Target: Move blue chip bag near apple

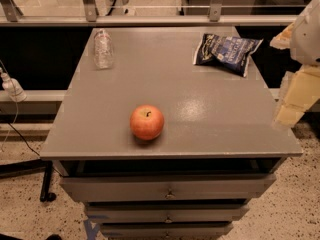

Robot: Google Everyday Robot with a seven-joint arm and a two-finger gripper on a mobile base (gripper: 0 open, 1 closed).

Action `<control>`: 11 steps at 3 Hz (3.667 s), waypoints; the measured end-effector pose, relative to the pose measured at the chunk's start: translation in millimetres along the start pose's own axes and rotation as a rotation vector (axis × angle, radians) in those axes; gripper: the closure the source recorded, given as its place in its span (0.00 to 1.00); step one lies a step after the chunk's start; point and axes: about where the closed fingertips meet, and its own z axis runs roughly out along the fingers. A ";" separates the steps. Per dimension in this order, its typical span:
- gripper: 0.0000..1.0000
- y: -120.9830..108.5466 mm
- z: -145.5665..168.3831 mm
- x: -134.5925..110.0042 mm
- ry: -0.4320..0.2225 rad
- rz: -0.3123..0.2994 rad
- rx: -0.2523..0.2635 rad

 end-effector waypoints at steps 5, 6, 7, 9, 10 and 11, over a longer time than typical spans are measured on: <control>0.00 -210.8 145.9 1.1 -0.311 0.354 0.293; 0.00 -236.4 164.7 -3.3 -0.406 0.440 0.265; 0.17 -252.7 177.7 -2.9 -0.451 0.491 0.250; 0.64 -251.3 197.6 6.7 -0.471 0.532 0.215; 0.88 -246.5 184.9 7.4 -0.500 0.518 0.211; 1.00 -229.8 149.5 3.8 -0.550 0.480 0.188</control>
Offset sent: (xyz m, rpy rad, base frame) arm 0.1653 -0.0167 -0.0732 0.1328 -0.3070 -0.1969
